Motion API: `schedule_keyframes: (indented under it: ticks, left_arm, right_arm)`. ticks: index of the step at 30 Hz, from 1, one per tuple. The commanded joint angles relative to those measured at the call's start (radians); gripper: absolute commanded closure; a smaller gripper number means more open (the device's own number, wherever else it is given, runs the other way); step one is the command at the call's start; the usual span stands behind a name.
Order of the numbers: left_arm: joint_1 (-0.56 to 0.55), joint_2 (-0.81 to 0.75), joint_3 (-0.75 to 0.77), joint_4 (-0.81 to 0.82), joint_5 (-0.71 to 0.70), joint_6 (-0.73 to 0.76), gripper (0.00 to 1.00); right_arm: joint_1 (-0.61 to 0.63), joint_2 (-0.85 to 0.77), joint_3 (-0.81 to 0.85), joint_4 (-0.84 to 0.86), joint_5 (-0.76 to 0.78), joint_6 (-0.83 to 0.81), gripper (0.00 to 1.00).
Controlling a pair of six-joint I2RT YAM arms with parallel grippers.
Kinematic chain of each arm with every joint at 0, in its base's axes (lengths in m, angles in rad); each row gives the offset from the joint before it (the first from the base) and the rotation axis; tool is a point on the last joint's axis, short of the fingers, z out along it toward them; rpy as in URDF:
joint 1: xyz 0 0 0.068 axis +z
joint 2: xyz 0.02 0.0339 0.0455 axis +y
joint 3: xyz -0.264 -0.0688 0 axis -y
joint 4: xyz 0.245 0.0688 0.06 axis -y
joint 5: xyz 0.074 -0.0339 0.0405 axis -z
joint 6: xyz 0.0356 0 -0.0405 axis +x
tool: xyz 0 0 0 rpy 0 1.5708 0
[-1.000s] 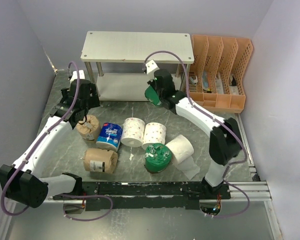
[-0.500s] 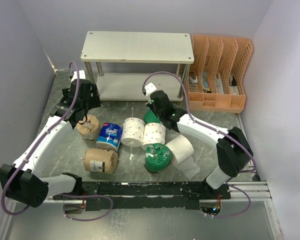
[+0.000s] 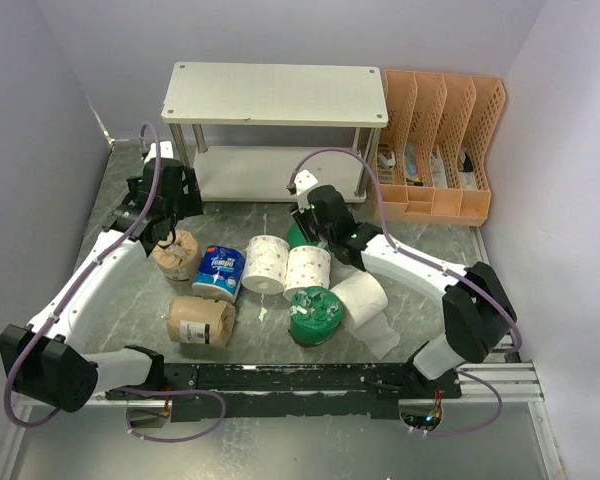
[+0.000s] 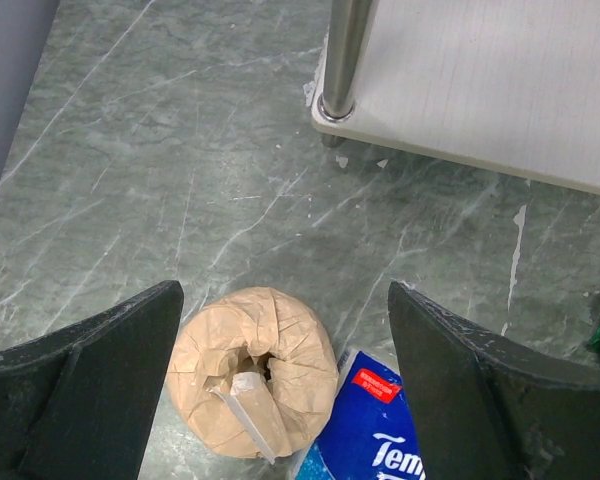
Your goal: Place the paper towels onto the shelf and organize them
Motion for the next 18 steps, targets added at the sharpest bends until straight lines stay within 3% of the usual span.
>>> schedule_keyframes:
  ticks: [1,8,13,18]
  left_arm:
    - [0.007,0.008,0.015,0.015,0.022,0.002,0.05]
    - [0.007,0.012,0.015,0.017,0.028,0.002,0.05]
    - [0.007,0.016,0.014,0.017,0.032,0.002,0.05]
    - [0.007,0.021,0.017,0.017,0.037,0.002,0.05]
  right_arm:
    - [-0.01,0.034,0.004,-0.002,-0.048,0.019,0.64]
    - [-0.011,0.12,0.002,0.011,-0.097,0.058,0.65]
    - [-0.011,0.168,-0.001,0.02,-0.136,0.084,0.79]
    - [-0.01,0.187,0.007,-0.008,-0.114,0.088,0.77]
